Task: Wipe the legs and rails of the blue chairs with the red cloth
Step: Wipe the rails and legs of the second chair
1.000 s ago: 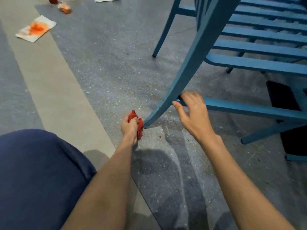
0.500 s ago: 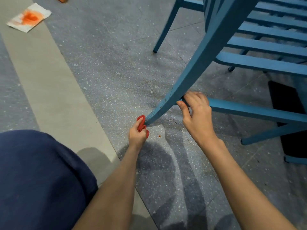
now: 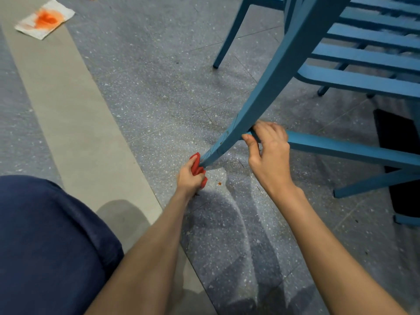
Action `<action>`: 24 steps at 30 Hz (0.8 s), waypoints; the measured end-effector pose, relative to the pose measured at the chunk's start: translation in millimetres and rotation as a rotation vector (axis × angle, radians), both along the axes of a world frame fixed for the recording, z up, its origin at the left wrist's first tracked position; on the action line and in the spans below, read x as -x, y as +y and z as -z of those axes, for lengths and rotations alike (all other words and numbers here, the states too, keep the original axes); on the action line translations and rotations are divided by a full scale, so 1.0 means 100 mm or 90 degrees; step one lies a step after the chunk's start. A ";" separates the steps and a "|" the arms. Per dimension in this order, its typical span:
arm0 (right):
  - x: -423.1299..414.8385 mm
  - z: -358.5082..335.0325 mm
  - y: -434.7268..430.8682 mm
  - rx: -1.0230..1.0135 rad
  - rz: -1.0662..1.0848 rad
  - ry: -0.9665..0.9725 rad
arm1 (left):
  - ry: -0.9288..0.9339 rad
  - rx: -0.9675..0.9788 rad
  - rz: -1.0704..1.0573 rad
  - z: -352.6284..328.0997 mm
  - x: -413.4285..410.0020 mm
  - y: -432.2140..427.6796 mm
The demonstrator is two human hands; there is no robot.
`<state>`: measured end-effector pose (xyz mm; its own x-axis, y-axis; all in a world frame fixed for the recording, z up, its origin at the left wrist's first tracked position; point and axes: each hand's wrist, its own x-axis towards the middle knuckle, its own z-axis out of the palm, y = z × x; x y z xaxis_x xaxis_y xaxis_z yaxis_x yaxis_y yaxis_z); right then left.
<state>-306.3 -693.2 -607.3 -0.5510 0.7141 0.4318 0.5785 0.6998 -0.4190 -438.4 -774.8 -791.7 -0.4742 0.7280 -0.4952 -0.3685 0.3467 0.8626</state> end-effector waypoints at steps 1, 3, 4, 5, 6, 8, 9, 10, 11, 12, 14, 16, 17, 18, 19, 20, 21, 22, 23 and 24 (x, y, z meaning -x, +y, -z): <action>0.01 -0.01 -0.01 0.008 0.002 0.004 | 0.008 -0.021 -0.014 -0.07 -0.05 -0.03; 0.01 -0.01 -0.02 0.010 0.008 0.010 | 0.016 -0.087 -0.046 -0.19 -0.19 -0.09; 0.01 -0.01 -0.03 0.010 0.010 0.012 | 0.023 -0.119 -0.065 -0.20 -0.26 -0.12; 0.00 -0.01 -0.02 0.010 0.010 0.013 | 0.042 -0.138 -0.076 -0.18 -0.31 -0.13; 0.00 -0.02 -0.01 0.012 0.007 0.011 | 0.074 -0.139 -0.077 -0.12 -0.34 -0.14; 0.00 -0.01 -0.01 0.013 0.005 0.005 | 0.134 -0.085 -0.057 0.02 -0.30 -0.12; 0.01 -0.01 0.00 0.012 0.005 0.003 | 0.141 -0.021 -0.043 0.06 -0.25 -0.09; 0.01 -0.01 0.00 0.013 0.006 0.004 | 0.126 0.051 -0.032 0.08 -0.19 -0.03; 0.01 -0.01 0.00 0.014 0.007 0.006 | 0.095 0.118 -0.019 0.07 -0.14 0.03; 0.01 -0.01 -0.01 0.014 0.009 0.008 | 0.058 0.161 -0.003 0.04 -0.10 0.09; 0.01 -0.01 -0.01 0.013 0.013 0.009 | 0.014 0.192 0.005 -0.11 -0.05 0.17; 0.02 -0.02 -0.02 0.025 0.015 0.010 | 0.025 0.189 -0.009 -0.28 -0.07 0.19; 0.02 -0.03 -0.02 0.032 0.015 0.009 | 0.038 0.170 -0.020 -0.35 -0.12 0.17; 0.02 -0.03 -0.03 0.035 0.016 0.010 | 0.051 0.137 -0.036 -0.39 -0.19 0.14; 0.02 -0.03 -0.03 0.035 0.016 0.011 | 0.058 0.094 -0.063 -0.42 -0.27 0.11; 0.02 -0.03 -0.03 0.034 0.015 0.011 | 0.062 0.051 -0.097 -0.43 -0.37 0.08; 0.02 -0.03 -0.03 0.034 0.014 0.010 | 0.072 0.020 -0.124 -0.43 -0.46 0.05; 0.01 -0.04 -0.03 0.036 0.012 0.009 | 0.090 0.001 -0.142 -0.41 -0.54 0.04; 0.01 -0.04 -0.02 0.038 0.009 0.009 | 0.108 -0.001 -0.149 -0.41 -0.59 0.03; 0.01 -0.04 -0.02 0.041 0.006 0.009 | 0.120 0.006 -0.155 -0.40 -0.61 0.03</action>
<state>-306.9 -695.3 -603.0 -0.5383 0.7457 0.3926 0.5791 0.6658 -0.4705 -377.7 -771.5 -752.0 -0.7188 0.5771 -0.3876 -0.2753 0.2755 0.9210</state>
